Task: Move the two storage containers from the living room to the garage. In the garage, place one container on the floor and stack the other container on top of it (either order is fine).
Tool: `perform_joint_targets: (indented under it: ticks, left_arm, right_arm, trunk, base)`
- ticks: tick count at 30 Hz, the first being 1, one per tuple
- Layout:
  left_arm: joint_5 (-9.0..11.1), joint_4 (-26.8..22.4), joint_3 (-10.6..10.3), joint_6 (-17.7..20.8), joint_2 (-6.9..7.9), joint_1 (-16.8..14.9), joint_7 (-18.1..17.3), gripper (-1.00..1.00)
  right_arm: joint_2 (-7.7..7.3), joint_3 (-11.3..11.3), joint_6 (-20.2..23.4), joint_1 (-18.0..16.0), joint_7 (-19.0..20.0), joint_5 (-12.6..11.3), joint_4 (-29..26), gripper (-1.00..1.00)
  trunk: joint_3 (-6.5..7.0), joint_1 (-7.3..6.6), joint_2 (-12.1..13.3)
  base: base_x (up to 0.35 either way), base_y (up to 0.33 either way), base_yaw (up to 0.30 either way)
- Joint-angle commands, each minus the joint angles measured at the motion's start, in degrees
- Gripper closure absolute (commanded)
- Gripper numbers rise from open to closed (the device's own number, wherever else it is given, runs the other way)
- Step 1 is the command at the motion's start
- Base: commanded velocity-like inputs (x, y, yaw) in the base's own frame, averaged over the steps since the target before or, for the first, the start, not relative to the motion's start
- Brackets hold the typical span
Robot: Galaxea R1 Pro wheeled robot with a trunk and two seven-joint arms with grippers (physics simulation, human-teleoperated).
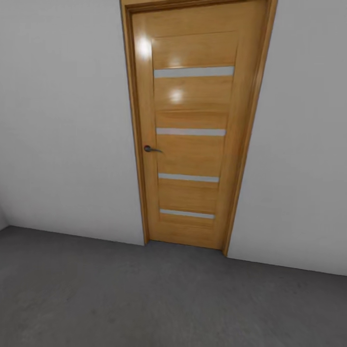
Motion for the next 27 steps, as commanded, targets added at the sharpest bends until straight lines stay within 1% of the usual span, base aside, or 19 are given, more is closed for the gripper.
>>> perform_joint_targets:
  ticks: [1, 3, 5, 8, 10, 13, 14, 15, 17, 18, 21, 27]
  left_arm:
    - [-0.06, -0.1, -0.01, 0.31, -0.01, -0.01, 0.01, -1.0]
    - [-0.05, -0.1, -0.01, 0.31, -0.01, -0.01, 0.01, -1.0]
    - [-0.05, -0.1, -0.01, 0.31, 0.01, -0.01, 0.01, -1.0]
    - [-0.08, -0.1, -0.01, 0.27, 0.03, -0.01, 0.01, -1.0]
    - [-0.06, -0.1, -0.01, 0.24, 0.05, -0.01, 0.01, -1.0]
    - [-0.1, -0.1, -0.01, 0.23, 0.06, -0.01, 0.01, -1.0]
    - [-0.1, -0.1, -0.01, 0.23, 0.05, -0.01, 0.01, -1.0]
    - [-0.12, -0.1, -0.01, 0.23, 0.02, -0.01, 0.01, -1.0]
    - [-0.13, -0.1, -0.01, 0.22, -0.01, -0.01, 0.01, -1.0]
    - [-0.13, -0.1, -0.04, 0.22, -0.15, -0.01, 0.01, -1.0]
    - [-0.14, -0.07, -0.08, 0.15, -0.19, -0.01, 0.01, -1.0]
    - [-0.2, -0.02, -0.03, 0.2, 0.0, -0.01, 0.07, -1.0]
  right_arm:
    - [-0.03, -0.02, -0.12, -0.03, 0.03, 0.56, 0.01, -1.0]
    - [-0.06, 0.0, -0.19, -0.03, 0.03, 0.56, 0.03, -1.0]
    - [-0.07, 0.05, -1.3, 0.01, 0.08, 0.58, 0.94, -1.0]
    - [0.07, 0.34, -5.78, 0.04, 0.1, 0.85, 4.92, -1.0]
    - [0.13, 0.49, -9.9, 0.09, 0.11, 0.99, 8.36, -1.0]
    - [0.15, 0.55, -12.2, 0.12, 0.13, 1.03, 11.16, -1.0]
    - [0.14, 0.57, -12.8, 0.16, 0.15, 1.02, 12.52, -1.0]
    - [0.11, 0.58, -13.47, 0.24, 0.22, 1.18, 15.07, -1.0]
    - [0.04, 0.57, -14.53, 0.29, 0.32, 1.33, 17.62, -1.0]
    - [-0.08, 0.55, -16.97, 0.34, 0.53, 1.1, 20.02, -1.0]
    - [-0.17, 0.52, -20.36, 0.46, 0.74, 0.85, 23.85, -1.0]
    - [-0.18, 0.49, -21.23, 0.49, 0.81, 0.54, 25.25, -1.0]
  trunk:
    - [-0.06, 0.03, -0.03]
    - [-0.06, 0.03, -0.03]
    - [-0.06, 0.03, -0.03]
    - [-0.06, 0.03, -0.03]
    - [-0.06, 0.03, -0.03]
    - [-0.06, 0.03, -0.03]
    - [-0.06, 0.03, -0.03]
    - [-0.06, 0.03, -0.03]
    - [-0.06, 0.03, -0.03]
    - [-0.06, 0.03, -0.03]
    - [-0.06, 0.03, -0.03]
    - [-0.06, 0.03, -0.03]
  base:
    - [0.274, 0.219, -0.009]
    - [0.274, 0.219, -0.006]
    - [0.274, 0.219, -0.002]
    - [0.274, 0.219, -0.001]
    - [0.274, 0.219, 0.0]
    - [0.274, 0.219, 0.0]
    - [0.274, 0.218, 0.0]
    - [0.274, 0.199, 0.0]
    - [0.262, 0.161, 0.0]
    - [0.12, 0.056, 0.0]
    - [0.064, 0.024, 0.0]
    - [0.193, 0.004, -0.001]
